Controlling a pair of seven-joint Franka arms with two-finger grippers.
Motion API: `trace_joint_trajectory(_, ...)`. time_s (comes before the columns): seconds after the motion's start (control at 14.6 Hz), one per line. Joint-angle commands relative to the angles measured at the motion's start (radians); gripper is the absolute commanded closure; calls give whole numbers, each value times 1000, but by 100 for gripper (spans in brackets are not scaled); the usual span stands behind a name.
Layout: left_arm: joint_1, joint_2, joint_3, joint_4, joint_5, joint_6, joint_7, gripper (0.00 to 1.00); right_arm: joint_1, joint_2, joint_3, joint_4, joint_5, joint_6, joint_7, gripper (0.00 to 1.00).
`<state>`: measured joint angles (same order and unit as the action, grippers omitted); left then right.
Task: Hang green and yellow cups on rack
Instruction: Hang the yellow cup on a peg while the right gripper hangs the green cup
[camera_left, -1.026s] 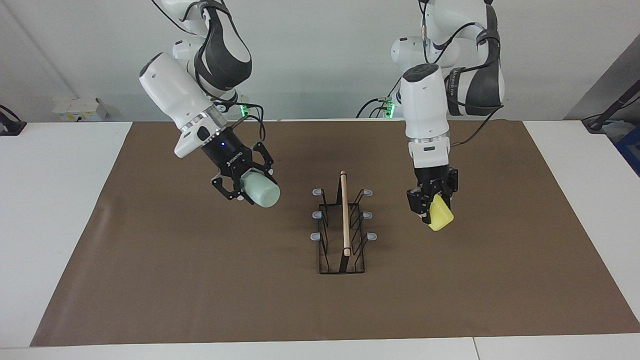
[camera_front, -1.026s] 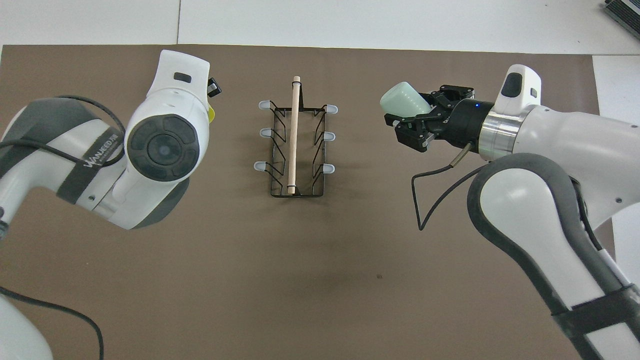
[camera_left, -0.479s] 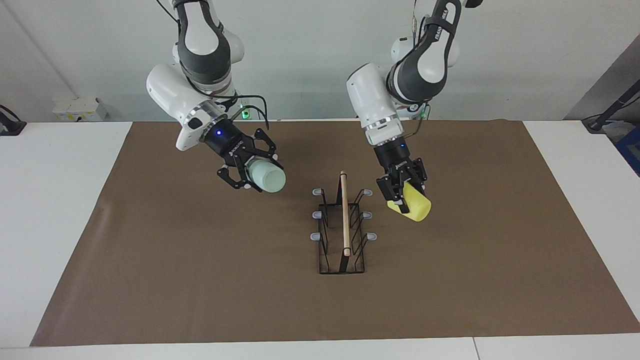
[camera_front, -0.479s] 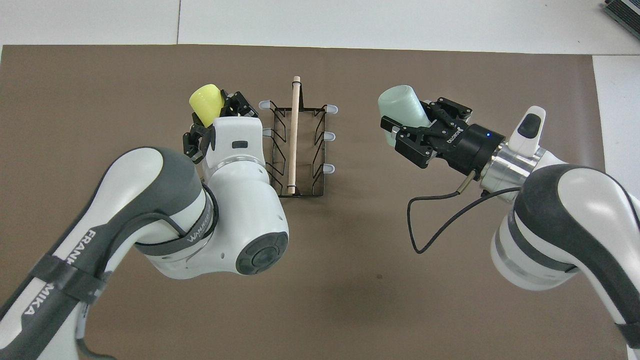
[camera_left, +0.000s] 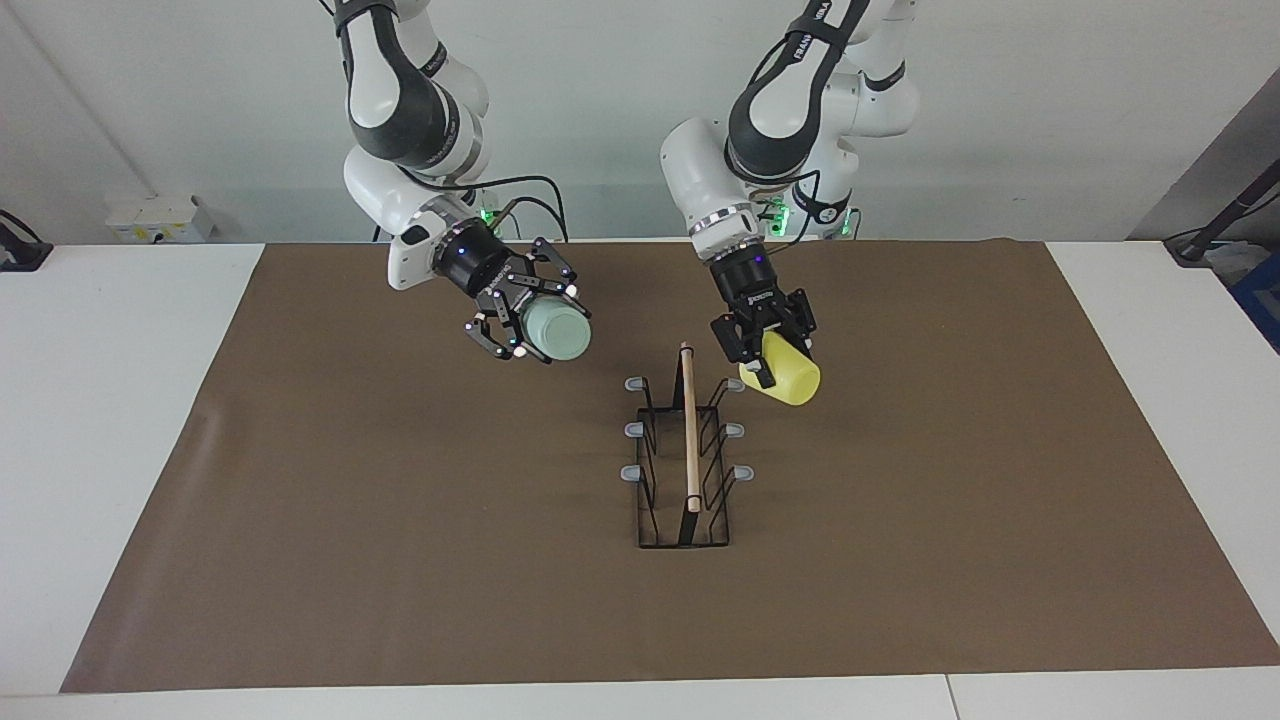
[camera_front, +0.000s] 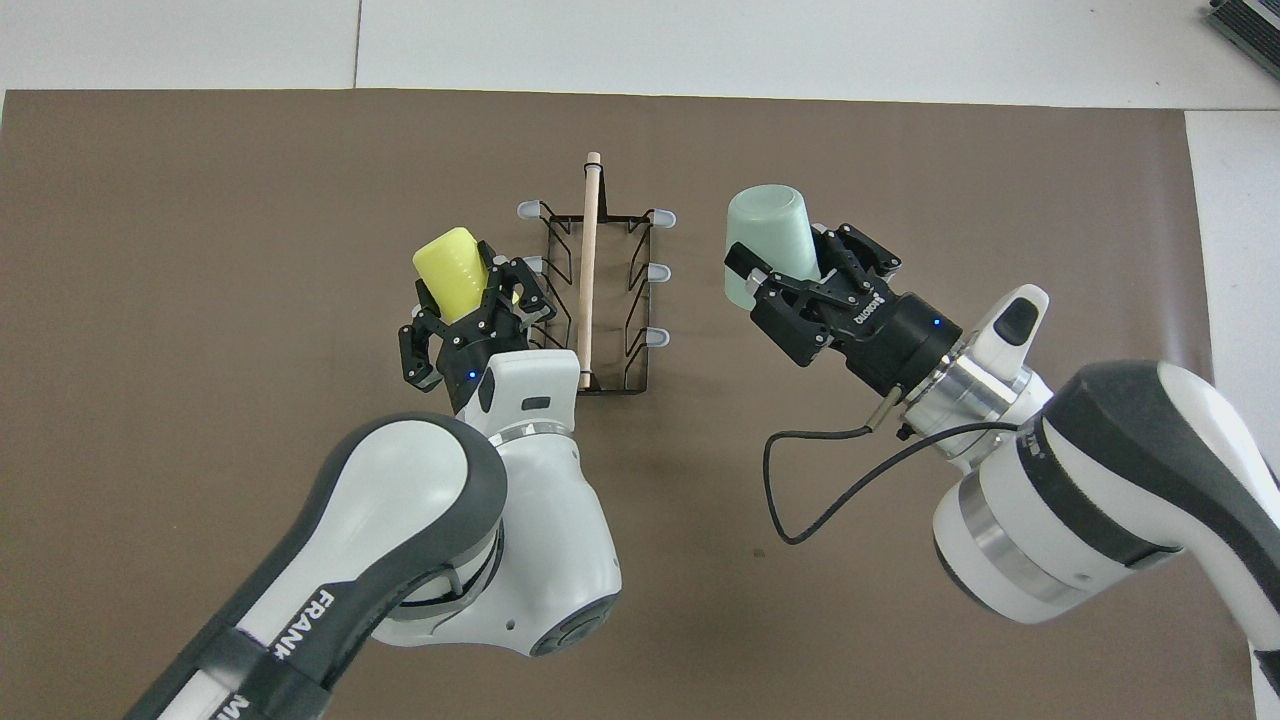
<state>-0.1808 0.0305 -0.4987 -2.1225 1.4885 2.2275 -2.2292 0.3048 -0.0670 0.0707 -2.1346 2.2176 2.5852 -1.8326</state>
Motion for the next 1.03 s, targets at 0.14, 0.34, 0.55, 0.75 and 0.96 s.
trace_joint_trajectory(0.14,-2,6,-29,-39,116,-106,-156,100,2,-14,1,-94,203,-153,-177,100)
trace_joint_trajectory(0.34,-5,26,-47,-42,122,-150,-202,100,2,4,1,-143,243,-269,-224,100)
trace_joint_trajectory(0.55,-9,86,-83,-34,185,-242,-274,100,-4,62,0,-179,244,-449,-234,100)
trace_joint_trajectory(0.75,-9,150,-125,-31,236,-321,-322,100,-9,94,0,-180,264,-508,-277,100)
trace_joint_trajectory(0.96,-19,158,-141,-34,234,-310,-328,100,-33,189,0,-174,266,-670,-307,100)
